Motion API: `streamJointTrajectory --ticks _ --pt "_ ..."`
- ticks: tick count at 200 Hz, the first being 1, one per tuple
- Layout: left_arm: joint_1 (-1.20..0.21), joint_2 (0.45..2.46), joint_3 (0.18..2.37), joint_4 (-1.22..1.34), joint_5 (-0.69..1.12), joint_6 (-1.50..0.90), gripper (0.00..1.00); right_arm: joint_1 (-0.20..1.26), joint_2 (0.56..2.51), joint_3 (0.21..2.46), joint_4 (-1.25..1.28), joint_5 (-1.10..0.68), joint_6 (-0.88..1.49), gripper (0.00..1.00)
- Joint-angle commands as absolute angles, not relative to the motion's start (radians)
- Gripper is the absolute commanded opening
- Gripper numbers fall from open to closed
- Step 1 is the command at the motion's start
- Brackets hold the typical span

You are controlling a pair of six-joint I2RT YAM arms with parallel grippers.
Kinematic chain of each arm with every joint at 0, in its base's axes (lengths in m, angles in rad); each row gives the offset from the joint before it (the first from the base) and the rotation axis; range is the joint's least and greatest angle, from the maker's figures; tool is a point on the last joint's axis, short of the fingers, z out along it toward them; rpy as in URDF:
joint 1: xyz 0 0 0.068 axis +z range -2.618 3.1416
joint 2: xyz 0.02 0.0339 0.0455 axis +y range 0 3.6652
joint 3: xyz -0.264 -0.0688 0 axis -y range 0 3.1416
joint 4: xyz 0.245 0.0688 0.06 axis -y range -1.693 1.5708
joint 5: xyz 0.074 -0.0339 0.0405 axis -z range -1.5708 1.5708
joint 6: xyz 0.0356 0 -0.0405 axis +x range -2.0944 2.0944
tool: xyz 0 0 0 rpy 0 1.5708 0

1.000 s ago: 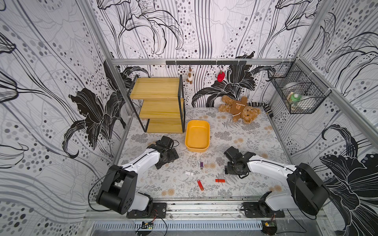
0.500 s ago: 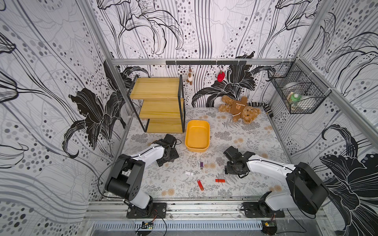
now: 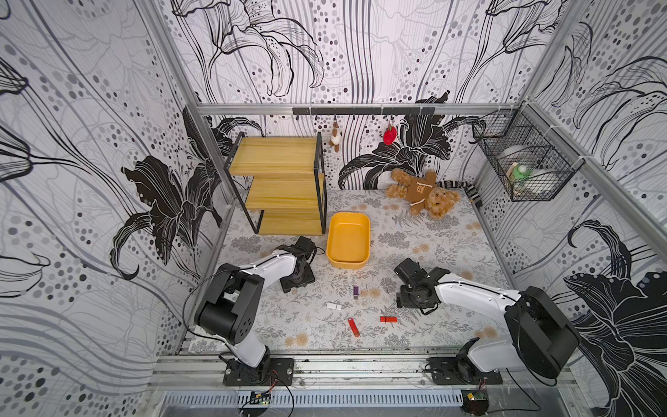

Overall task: Put the usb flash drive into the storage box
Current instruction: Pick up the USB flash from the center of the board.

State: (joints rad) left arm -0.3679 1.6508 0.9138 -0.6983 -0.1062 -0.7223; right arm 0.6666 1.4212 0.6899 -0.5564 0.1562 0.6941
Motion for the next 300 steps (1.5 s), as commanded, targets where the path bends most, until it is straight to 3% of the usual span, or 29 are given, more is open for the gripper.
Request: streamJointTrajectory --ticks 1,89,196,243,258,300 --pt "-0.377 1.671 0.938 -0.728 -0.149 -0.704 0.69 0.675 1.468 0.655 -0.535 0.118 0.682 0.0" --pt "-0.38 1.687 0.941 -0.726 -0.138 -0.699 0.45 0.675 1.46 0.654 -0.548 0.121 0.678 0.0" --pt "-0.38 1.689 0.919 -0.701 -0.124 -0.692 0.23 0.675 1.461 0.728 -0.577 0.137 0.646 0.0" --pt "-0.379 1.689 0.902 -0.682 -0.115 -0.688 0.11 0.675 1.482 0.905 -0.668 0.199 0.612 0.0" --pt "-0.38 1.691 0.895 -0.675 -0.112 -0.684 0.0 0.675 1.512 0.977 -0.676 0.186 0.596 0.0" --pt "-0.379 1.694 0.885 -0.649 -0.087 -0.675 0.0 0.675 1.636 1.262 -0.729 0.186 0.53 0.0"
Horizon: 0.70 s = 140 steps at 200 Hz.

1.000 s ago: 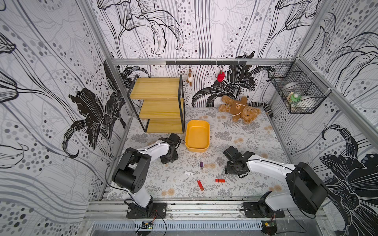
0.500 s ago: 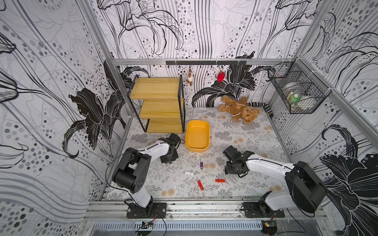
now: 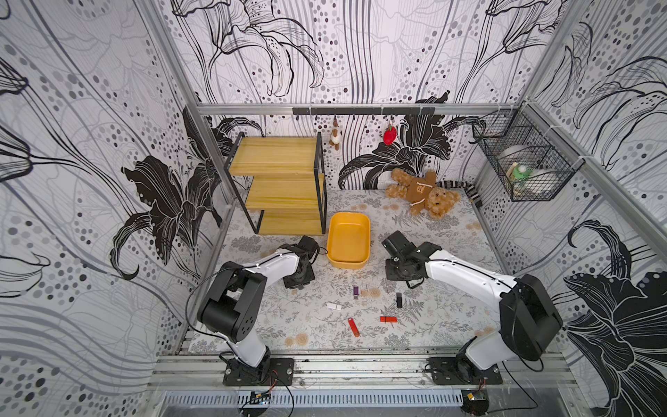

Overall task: Put the usb flash drive into the storage box
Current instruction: Pick up the USB flash from the center of the board, then place the USB flash in the storage box.

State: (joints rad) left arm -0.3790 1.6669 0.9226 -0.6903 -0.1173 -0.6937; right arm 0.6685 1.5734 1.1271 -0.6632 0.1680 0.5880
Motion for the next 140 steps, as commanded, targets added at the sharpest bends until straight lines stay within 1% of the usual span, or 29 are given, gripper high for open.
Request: streamJointTrajectory --ticks 1,57,140 --pt "-0.379 1.694 0.885 -0.649 -0.087 -0.675 0.0 0.675 1.639 1.269 -0.731 0.186 0.528 0.0" --pt "-0.38 1.675 0.933 -0.669 -0.081 -0.663 0.0 0.675 1.914 1.691 -0.816 0.171 0.473 0.0" --pt "-0.38 1.68 1.014 -0.707 -0.066 -0.623 0.0 0.664 2.348 2.164 -0.886 0.186 0.437 0.0"
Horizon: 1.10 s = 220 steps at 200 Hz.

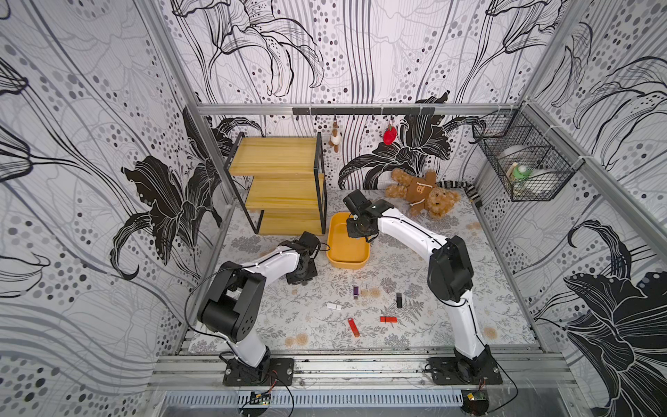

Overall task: Put the usb flash drive into the storage box
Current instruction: Place the USB flash in the storage box.

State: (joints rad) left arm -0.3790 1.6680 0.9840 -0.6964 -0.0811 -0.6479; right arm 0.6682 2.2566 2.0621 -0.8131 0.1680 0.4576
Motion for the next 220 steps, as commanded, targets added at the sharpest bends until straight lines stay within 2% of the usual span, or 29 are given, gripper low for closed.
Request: streamJointTrajectory --ticks 1,48,98,186,220 --pt "-0.38 1.679 1.014 -0.707 -0.065 -0.623 0.0 0.664 2.351 2.168 -0.886 0.187 0.438 0.0" --pt "-0.38 1.684 1.012 -0.706 -0.051 -0.613 0.0 0.633 2.462 2.252 -0.876 0.243 0.434 0.0" --pt "-0.38 1.686 1.003 -0.703 -0.054 -0.607 0.0 0.601 2.505 2.259 -0.841 0.263 0.408 0.0" --pt "-0.379 1.675 1.0 -0.704 -0.061 -0.607 0.0 0.562 2.613 2.402 -0.862 0.266 0.374 0.0" --pt "-0.379 1.649 1.018 -0.711 -0.061 -0.61 0.0 0.562 2.625 2.405 -0.863 0.265 0.365 0.19"
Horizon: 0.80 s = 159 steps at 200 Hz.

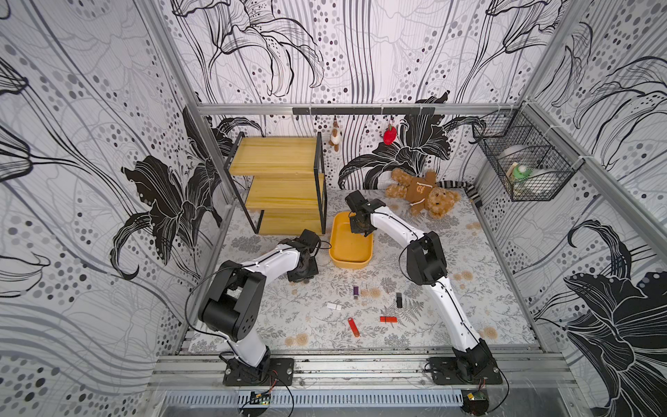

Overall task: Put the usb flash drive into the storage box
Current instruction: Place the USB flash in the storage box.

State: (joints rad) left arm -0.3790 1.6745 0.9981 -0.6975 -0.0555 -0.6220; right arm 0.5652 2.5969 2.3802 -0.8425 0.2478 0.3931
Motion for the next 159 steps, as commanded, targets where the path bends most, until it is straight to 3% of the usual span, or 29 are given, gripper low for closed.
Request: streamJointTrajectory --ticks 1,11,51,87,159 --pt "-0.379 1.649 1.019 -0.712 -0.062 -0.61 0.0 0.563 2.626 2.405 -0.863 0.265 0.366 0.19" --pt "-0.379 1.646 1.03 -0.723 -0.064 -0.609 0.0 0.562 2.628 2.405 -0.867 0.265 0.365 0.21" --pt "-0.381 1.634 1.061 -0.741 -0.068 -0.605 0.0 0.563 2.611 2.402 -0.867 0.273 0.362 0.47" --pt "-0.389 1.61 1.11 -0.779 -0.081 -0.602 0.0 0.563 2.557 2.388 -0.851 0.27 0.375 0.48" --pt "-0.445 1.591 1.341 -0.889 -0.103 -0.583 0.0 0.562 2.216 2.187 -0.784 0.31 0.412 0.49"
